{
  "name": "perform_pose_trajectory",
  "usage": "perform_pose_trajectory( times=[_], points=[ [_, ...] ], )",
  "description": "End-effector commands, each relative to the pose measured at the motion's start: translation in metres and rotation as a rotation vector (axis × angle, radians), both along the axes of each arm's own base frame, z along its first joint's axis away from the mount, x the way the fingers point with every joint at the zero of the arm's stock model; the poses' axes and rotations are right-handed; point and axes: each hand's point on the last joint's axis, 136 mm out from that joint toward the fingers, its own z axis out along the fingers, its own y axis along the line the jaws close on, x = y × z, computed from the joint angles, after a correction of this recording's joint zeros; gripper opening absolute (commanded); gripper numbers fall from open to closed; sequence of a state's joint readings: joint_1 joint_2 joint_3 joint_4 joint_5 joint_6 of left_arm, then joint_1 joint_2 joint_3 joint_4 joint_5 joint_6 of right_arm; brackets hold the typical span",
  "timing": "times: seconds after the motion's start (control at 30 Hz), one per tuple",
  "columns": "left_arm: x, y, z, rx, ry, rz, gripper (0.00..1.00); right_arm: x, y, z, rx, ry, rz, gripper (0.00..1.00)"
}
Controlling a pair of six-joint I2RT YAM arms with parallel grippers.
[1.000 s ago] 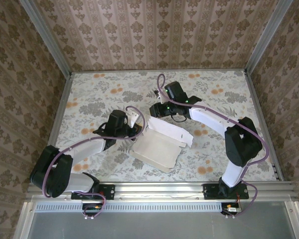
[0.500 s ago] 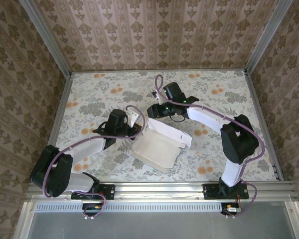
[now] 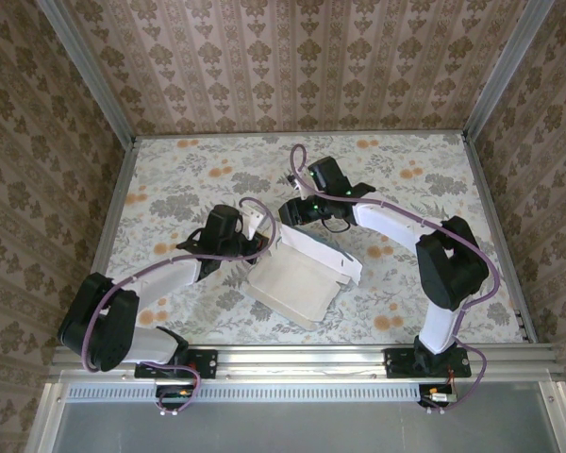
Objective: Fold the paper box
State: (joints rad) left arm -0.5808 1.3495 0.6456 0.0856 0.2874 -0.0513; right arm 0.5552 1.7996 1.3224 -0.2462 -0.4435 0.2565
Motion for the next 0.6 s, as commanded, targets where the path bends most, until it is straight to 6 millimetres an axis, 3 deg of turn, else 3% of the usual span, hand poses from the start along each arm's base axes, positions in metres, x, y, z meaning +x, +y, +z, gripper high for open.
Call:
perform_pose_trajectory(
  times=[0.0,0.27,0.57],
  points=[
    [-0.006,0.007,-0.017,0.057,0.069,0.000,0.00,-0.002,-0.002,-0.017,-0.075,-0.018,0.001,0.38],
    [-0.008,0.006,-0.018,0.055,0.074,-0.007,0.00,0.002,0.012,0.000,0.052,-0.035,-0.012,0.41],
    [-0.007,0.003,-0.015,0.054,0.064,-0.012,0.00,0.014,0.011,0.016,0.131,-0.056,-0.077,0.41]
  ],
)
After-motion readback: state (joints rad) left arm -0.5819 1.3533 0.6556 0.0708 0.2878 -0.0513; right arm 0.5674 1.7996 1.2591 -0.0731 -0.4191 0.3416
